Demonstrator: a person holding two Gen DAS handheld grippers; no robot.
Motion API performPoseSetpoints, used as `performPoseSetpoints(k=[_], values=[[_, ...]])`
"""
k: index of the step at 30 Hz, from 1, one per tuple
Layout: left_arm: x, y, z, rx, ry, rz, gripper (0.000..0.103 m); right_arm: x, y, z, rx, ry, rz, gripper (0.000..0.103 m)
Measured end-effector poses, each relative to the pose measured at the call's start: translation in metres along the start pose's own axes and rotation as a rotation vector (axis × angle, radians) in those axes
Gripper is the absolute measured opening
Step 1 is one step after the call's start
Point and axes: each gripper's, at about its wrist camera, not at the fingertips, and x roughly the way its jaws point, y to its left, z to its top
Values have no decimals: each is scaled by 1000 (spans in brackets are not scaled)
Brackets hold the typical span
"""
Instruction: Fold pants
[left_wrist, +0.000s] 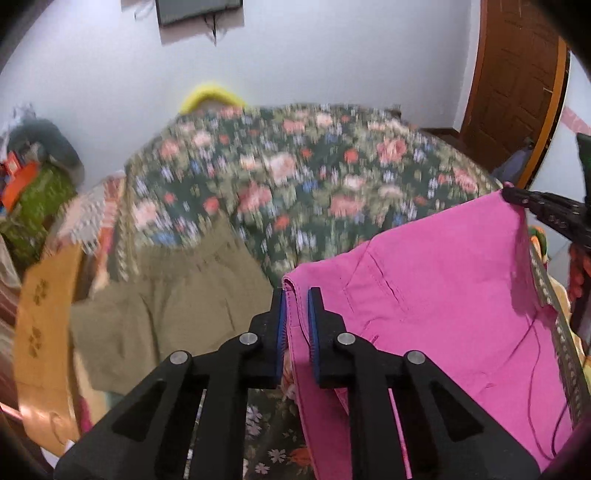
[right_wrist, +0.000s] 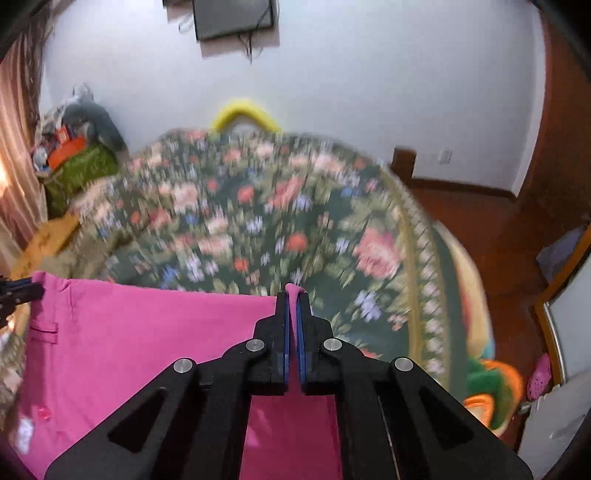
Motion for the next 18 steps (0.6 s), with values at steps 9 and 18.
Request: performPoseSetpoints(k=[9,18], values=[[-67,-15,5,67,-117,67,12,-97,7,10,6,-114,51,3],[-111,-31,-52,142,-99,75,10,-140,10,-55,29,-46,103,3]])
